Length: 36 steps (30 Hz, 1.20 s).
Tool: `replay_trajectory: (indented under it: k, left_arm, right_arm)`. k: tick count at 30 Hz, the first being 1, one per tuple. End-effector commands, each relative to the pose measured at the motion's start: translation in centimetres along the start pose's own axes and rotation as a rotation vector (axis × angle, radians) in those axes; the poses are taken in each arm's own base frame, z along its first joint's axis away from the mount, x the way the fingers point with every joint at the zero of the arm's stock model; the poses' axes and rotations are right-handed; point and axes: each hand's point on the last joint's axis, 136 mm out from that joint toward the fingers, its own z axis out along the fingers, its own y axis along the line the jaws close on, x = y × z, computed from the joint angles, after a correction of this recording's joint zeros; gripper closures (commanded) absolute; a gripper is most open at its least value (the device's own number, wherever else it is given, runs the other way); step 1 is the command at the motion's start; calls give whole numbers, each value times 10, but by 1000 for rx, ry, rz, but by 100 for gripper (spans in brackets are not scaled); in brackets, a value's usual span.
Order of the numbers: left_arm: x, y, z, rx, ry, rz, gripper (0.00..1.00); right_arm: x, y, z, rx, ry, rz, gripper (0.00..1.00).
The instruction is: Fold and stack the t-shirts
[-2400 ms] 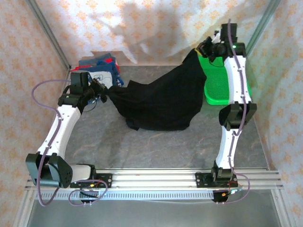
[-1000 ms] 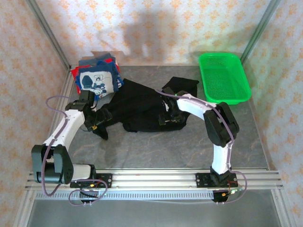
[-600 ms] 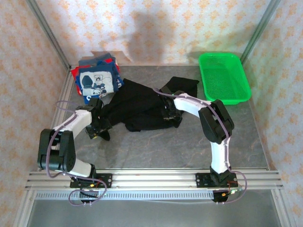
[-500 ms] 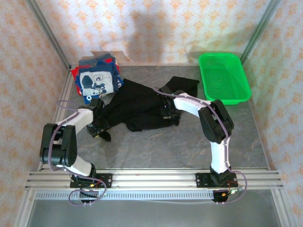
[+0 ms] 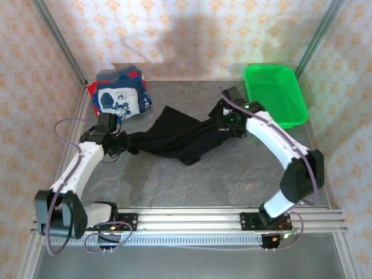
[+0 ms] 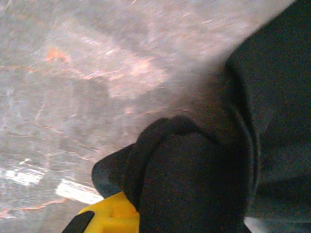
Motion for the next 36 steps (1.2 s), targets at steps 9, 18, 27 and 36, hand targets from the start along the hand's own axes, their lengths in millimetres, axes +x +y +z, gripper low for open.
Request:
replay_trajectory:
  k: [9, 18, 27, 36]
  left_arm:
    - [16, 10, -16, 71, 28, -201, 87]
    - [26, 52, 19, -86, 23, -306, 61]
    - [13, 51, 2, -77, -51, -267, 34]
    - [5, 19, -1, 74, -45, -195, 26]
  right_arm:
    - [-43, -37, -62, 2, -24, 8, 100]
    - [-53, -9, 31, -84, 255, -62, 99]
    - [-101, 41, 94, -227, 225, 50, 51]
    - [-52, 44, -21, -332, 134, 236, 29]
